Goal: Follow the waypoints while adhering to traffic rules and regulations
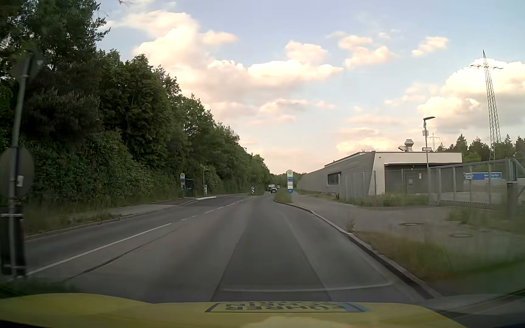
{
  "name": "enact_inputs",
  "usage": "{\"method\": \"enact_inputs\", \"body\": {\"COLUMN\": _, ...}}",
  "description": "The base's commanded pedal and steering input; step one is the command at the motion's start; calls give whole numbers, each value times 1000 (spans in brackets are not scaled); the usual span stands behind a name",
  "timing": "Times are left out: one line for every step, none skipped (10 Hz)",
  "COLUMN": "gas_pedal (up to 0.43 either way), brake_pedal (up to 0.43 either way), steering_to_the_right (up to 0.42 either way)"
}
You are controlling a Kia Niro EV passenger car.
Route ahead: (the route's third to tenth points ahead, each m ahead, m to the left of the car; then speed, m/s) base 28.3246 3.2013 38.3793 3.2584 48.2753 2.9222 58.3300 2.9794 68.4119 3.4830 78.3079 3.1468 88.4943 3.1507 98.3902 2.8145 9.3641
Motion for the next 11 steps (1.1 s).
{"method": "enact_inputs", "body": {"gas_pedal": 189, "brake_pedal": 0, "steering_to_the_right": -15}}
{"method": "enact_inputs", "body": {"gas_pedal": 189, "brake_pedal": 0, "steering_to_the_right": -16}}
{"method": "enact_inputs", "body": {"gas_pedal": 177, "brake_pedal": 0, "steering_to_the_right": -16}}
{"method": "enact_inputs", "body": {"gas_pedal": 157, "brake_pedal": 0, "steering_to_the_right": -16}}
{"method": "enact_inputs", "body": {"gas_pedal": 157, "brake_pedal": 0, "steering_to_the_right": -17}}
{"method": "enact_inputs", "body": {"gas_pedal": 150, "brake_pedal": 0, "steering_to_the_right": -20}}
{"method": "enact_inputs", "body": {"gas_pedal": 150, "brake_pedal": 0, "steering_to_the_right": -21}}
{"method": "enact_inputs", "body": {"gas_pedal": 150, "brake_pedal": 0, "steering_to_the_right": -21}}
{"method": "enact_inputs", "body": {"gas_pedal": 138, "brake_pedal": 0, "steering_to_the_right": -21}}
{"method": "enact_inputs", "body": {"gas_pedal": 130, "brake_pedal": 0, "steering_to_the_right": -21}}
{"method": "enact_inputs", "body": {"gas_pedal": 130, "brake_pedal": 0, "steering_to_the_right": -21}}
